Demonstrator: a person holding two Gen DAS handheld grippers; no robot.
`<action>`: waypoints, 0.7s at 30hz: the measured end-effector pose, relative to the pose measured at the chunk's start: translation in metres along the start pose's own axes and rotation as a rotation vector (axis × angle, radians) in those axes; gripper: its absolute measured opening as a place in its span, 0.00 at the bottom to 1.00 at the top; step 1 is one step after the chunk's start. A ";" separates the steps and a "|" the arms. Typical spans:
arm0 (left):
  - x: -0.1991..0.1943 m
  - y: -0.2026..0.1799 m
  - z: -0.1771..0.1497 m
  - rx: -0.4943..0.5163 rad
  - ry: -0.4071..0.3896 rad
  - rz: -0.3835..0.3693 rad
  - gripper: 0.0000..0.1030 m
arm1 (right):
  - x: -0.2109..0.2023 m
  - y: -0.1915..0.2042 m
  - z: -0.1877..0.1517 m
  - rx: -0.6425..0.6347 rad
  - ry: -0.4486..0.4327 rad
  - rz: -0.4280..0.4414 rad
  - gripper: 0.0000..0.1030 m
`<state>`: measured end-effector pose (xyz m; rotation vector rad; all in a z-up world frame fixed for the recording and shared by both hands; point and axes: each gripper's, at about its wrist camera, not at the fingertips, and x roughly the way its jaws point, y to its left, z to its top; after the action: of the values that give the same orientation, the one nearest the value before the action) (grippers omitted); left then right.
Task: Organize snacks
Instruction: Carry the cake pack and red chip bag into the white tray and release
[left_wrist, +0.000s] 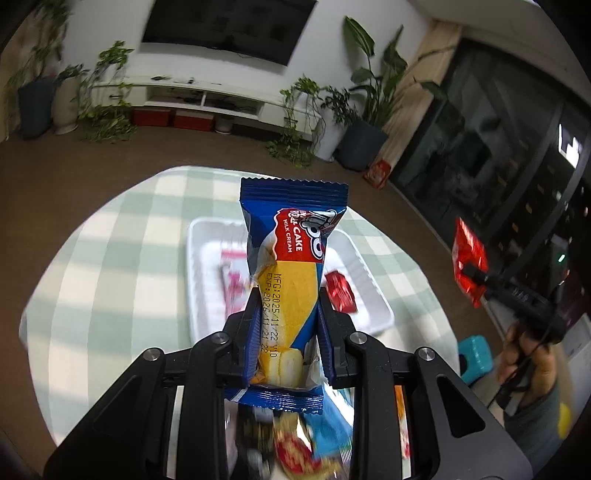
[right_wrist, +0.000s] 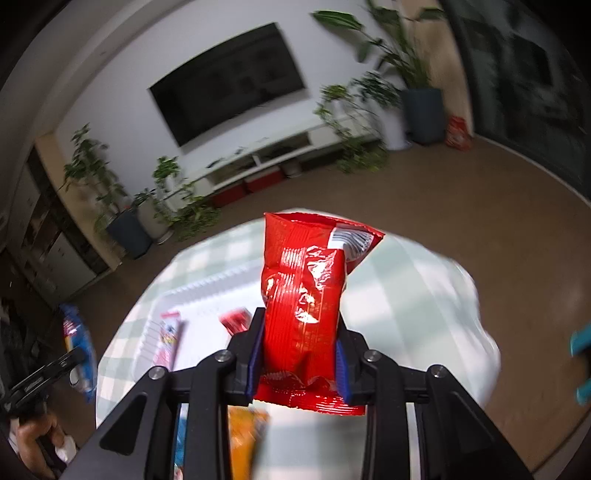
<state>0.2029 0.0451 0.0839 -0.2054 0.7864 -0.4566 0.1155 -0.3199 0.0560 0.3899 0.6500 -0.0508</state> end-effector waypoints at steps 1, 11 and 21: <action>0.010 -0.001 0.008 0.005 0.016 -0.004 0.24 | 0.009 0.012 0.011 -0.023 -0.004 0.018 0.33; 0.122 -0.020 0.034 0.044 0.196 0.022 0.24 | 0.111 0.107 0.019 -0.254 0.115 0.069 0.33; 0.177 -0.006 0.011 0.040 0.295 0.101 0.24 | 0.171 0.099 -0.019 -0.287 0.270 0.050 0.33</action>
<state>0.3179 -0.0431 -0.0180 -0.0609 1.0704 -0.4117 0.2574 -0.2082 -0.0268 0.1354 0.8998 0.1441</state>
